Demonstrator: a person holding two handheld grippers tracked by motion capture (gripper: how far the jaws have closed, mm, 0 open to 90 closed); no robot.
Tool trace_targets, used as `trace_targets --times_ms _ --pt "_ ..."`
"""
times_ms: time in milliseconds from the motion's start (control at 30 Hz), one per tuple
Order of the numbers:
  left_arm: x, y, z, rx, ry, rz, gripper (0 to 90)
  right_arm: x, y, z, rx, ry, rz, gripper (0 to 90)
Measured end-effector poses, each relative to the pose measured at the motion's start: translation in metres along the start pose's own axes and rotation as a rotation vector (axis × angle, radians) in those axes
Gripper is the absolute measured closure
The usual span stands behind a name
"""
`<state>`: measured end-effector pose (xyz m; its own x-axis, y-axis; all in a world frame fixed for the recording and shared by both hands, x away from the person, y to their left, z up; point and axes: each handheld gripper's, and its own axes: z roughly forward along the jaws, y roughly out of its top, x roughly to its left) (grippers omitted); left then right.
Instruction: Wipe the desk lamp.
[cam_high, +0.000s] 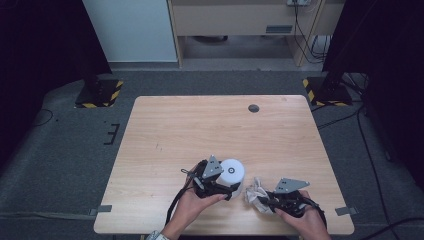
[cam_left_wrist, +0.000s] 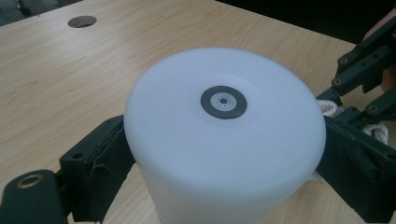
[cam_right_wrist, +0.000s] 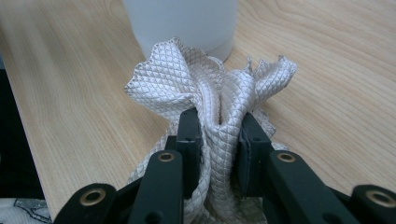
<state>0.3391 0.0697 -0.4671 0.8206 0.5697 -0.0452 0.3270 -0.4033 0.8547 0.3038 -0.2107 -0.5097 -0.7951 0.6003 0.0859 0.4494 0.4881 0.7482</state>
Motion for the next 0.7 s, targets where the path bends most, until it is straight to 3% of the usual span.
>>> trace_targets --times_ms 267,700 --pt "-0.007 -0.005 -0.011 0.014 -0.046 0.034 8.0 -0.003 0.014 -0.015 -0.077 0.006 0.012 74.8" --pt "-0.013 -0.012 -0.019 0.017 -0.051 0.05 8.2 0.003 0.091 -0.039 -0.168 0.029 -0.063 75.1"
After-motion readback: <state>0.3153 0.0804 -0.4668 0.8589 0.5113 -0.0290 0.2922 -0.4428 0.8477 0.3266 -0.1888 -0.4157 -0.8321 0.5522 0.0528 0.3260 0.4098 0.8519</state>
